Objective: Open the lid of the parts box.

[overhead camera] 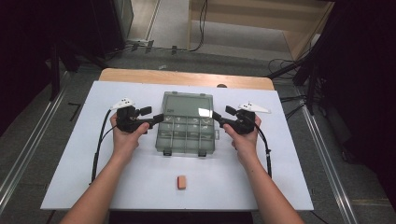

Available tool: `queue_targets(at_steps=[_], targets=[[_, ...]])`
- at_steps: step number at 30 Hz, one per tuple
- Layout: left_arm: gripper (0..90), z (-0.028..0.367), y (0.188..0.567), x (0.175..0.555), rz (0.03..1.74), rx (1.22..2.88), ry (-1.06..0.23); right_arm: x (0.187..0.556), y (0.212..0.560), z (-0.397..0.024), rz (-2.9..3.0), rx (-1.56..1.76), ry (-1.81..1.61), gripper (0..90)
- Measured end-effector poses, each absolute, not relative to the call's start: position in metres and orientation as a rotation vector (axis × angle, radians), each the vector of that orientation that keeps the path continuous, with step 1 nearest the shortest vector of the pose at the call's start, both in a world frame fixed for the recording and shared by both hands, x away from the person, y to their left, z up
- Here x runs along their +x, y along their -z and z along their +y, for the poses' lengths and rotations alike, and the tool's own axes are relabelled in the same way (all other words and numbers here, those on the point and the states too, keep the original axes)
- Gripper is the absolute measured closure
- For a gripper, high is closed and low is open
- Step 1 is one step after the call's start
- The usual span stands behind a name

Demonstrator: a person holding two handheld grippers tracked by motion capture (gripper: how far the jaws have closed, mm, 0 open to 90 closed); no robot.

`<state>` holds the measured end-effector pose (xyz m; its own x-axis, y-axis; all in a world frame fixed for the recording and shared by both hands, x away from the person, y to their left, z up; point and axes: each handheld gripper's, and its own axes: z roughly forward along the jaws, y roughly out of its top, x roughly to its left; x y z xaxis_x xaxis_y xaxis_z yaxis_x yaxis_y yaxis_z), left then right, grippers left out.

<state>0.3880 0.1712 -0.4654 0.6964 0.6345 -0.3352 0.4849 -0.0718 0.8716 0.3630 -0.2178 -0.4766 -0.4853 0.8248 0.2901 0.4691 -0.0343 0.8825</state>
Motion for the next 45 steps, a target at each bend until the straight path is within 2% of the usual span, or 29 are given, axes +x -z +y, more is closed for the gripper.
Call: queue_targets(at_steps=[4,9,11,23,45], targets=[[13.4,0.174,0.461,0.377,0.849,1.718,-0.166,0.352,0.474,-0.215,1.939,1.309,-1.530,15.5],[1.2,0.180,0.456,0.365,0.812,1.705,-0.184,0.340,0.474,-0.213,1.958,1.252,-1.541,8.1],[0.0,0.182,0.455,0.361,0.806,1.708,-0.206,0.335,0.473,-0.212,1.964,1.236,-1.545,0.4],[0.0,0.197,0.452,0.334,0.782,1.721,-0.306,0.310,0.473,-0.213,1.988,1.177,-1.542,0.0],[0.0,0.219,0.470,0.292,0.791,1.738,-0.341,0.275,0.484,-0.213,2.024,1.124,-1.536,0.0]])
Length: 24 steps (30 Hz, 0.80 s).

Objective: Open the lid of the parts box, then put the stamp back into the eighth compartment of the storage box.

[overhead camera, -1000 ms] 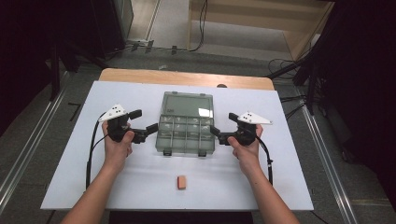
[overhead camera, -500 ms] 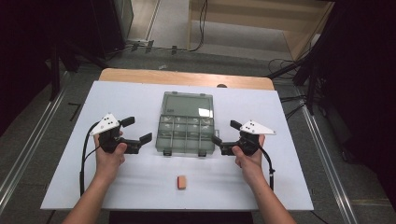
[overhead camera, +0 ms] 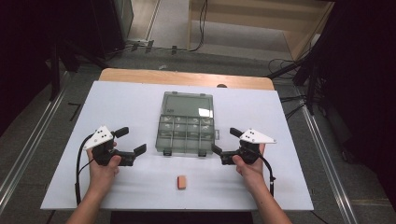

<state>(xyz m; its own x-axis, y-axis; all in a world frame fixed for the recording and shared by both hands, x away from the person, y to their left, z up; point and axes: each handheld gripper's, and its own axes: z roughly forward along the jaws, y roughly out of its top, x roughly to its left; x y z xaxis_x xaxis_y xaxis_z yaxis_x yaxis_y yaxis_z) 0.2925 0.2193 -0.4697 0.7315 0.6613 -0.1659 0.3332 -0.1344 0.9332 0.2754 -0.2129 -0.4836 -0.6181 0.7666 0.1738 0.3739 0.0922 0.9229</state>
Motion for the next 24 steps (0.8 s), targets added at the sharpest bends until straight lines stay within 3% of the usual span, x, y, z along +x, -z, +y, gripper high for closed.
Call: queue_targets(at_steps=[24], targets=[[0.0,0.257,0.472,0.273,0.829,1.704,-0.381,0.269,0.480,-0.203,2.068,1.086,-1.556,0.0]])
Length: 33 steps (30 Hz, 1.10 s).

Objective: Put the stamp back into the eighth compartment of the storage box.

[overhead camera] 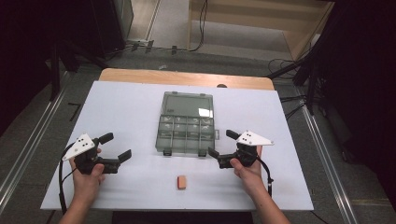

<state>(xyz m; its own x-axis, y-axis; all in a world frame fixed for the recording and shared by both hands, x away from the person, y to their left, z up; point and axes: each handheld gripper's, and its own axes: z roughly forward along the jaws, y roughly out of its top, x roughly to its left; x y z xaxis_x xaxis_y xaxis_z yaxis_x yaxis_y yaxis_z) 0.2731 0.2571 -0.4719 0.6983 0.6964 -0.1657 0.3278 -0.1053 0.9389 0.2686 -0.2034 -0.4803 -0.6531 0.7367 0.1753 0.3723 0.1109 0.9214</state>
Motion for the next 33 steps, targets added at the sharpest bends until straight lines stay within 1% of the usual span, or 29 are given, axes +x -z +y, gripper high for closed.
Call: queue_targets(at_steps=[23,33], targets=[[0.0,0.272,0.476,0.253,0.849,1.730,-0.431,0.259,0.473,-0.188,2.130,1.023,-1.552,0.0],[0.0,0.289,0.477,0.248,0.879,1.714,-0.444,0.257,0.474,-0.176,2.177,0.997,-1.544,0.0]])
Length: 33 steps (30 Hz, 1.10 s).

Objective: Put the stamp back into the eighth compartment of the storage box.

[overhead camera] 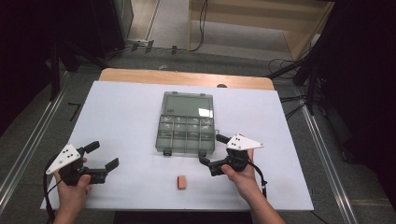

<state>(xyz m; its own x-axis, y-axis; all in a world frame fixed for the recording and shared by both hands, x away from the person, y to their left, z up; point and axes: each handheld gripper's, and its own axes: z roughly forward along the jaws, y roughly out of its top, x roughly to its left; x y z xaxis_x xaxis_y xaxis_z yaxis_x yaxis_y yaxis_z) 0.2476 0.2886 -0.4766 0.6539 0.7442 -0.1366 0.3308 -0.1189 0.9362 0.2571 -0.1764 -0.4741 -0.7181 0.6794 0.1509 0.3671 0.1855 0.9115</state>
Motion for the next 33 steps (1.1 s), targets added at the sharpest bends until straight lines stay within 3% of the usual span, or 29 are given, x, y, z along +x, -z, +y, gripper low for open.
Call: queue_targets(at_steps=[33], targets=[[0.0,0.294,0.479,0.249,0.897,1.690,-0.451,0.246,0.476,-0.147,2.294,0.908,-1.534,0.0]])
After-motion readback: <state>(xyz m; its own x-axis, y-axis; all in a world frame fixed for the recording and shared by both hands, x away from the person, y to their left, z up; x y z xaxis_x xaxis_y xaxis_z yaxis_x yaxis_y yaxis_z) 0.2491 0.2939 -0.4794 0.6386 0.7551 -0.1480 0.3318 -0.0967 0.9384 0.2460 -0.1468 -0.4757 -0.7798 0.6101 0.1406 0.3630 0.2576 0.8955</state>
